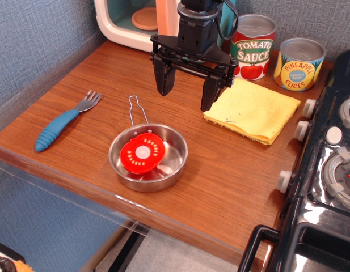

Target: Put the tomato on top of the napkin.

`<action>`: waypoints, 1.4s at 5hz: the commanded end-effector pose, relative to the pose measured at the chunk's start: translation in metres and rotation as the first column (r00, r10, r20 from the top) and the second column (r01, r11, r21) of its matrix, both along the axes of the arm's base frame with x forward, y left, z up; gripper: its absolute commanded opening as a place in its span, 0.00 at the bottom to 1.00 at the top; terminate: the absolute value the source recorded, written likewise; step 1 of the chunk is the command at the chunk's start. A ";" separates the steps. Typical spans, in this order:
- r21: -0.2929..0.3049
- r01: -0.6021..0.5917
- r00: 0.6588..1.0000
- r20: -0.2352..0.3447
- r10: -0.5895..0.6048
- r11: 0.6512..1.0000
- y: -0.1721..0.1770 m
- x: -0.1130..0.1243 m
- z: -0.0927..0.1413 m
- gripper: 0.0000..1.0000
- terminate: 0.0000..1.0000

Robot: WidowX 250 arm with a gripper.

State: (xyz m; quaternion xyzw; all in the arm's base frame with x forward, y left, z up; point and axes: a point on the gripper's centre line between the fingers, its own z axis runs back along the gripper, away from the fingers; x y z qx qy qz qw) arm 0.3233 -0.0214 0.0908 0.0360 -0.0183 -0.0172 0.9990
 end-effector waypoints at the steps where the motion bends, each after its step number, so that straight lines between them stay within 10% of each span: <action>1: 0.000 0.000 1.000 0.000 0.000 1.000 0.000 0.000 0.000 1.00 0.00; 4: 0.019 0.055 0.998 -0.033 -0.055 0.998 0.032 -0.054 -0.009 1.00 0.00; 7: 0.089 0.070 0.990 -0.125 -0.058 0.994 0.033 -0.055 -0.062 1.00 0.00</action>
